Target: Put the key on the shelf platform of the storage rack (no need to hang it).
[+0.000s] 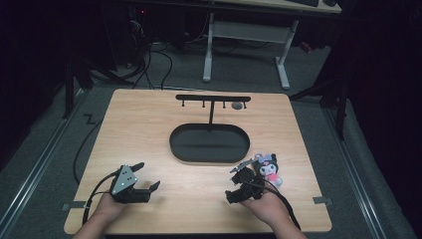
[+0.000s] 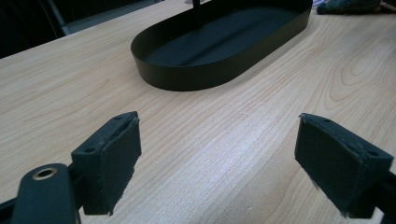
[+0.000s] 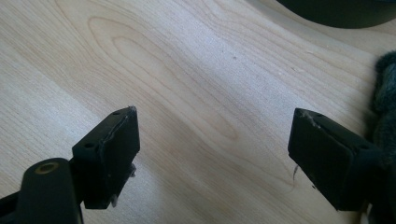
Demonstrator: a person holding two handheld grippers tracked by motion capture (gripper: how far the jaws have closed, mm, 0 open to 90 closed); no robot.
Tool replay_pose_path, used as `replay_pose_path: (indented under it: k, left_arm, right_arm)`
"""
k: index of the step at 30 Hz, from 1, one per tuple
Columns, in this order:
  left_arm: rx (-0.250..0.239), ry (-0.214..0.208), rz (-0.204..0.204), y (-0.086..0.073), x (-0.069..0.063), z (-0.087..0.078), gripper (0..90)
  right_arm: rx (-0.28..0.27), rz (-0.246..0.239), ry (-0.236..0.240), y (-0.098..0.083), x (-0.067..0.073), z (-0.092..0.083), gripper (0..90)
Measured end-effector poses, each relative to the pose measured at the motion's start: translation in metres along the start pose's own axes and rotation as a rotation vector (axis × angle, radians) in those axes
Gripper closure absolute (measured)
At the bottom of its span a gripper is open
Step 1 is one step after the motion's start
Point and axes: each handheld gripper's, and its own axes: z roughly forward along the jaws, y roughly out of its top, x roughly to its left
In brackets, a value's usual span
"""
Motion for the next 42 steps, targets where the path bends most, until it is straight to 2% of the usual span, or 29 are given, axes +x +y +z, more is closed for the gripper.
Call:
replay_pose_path:
  k: [6,8,11,18,26,31,36,42]
  left_arm:
    - [-0.001,0.000,0.000,0.000,0.000,0.000,15.4]
    - [-0.001,0.000,0.000,0.000,0.000,0.000,15.4]
    - [-0.002,-0.001,-0.003,0.000,0.000,0.000,15.4]
    - [-0.003,-0.001,-0.003,0.000,0.000,0.000,15.4]
    - [-0.004,-0.002,-0.004,0.000,0.000,0.000,15.4]
    - [-0.003,-0.002,-0.003,0.000,0.000,0.000,15.4]
    - [-0.003,-0.001,-0.003,0.000,0.000,0.000,15.4]
    - [-0.002,-0.001,-0.003,0.000,0.000,0.000,15.4]
  right_arm:
    - [0.054,-0.015,0.001,0.001,-0.003,0.004,15.7]
    - [0.064,-0.005,0.002,0.000,-0.003,0.004,15.7]
    - [0.086,-0.013,-0.018,-0.001,-0.007,0.003,15.8]
    - [0.099,-0.010,-0.016,0.001,-0.013,-0.003,15.9]
    - [0.109,-0.024,-0.038,0.003,-0.024,-0.014,15.9]
    - [0.128,0.007,-0.060,0.003,-0.037,-0.022,15.8]
    - [0.131,0.026,-0.065,0.001,-0.049,-0.030,15.7]
    - [0.132,0.070,-0.077,-0.001,-0.062,-0.038,15.7]
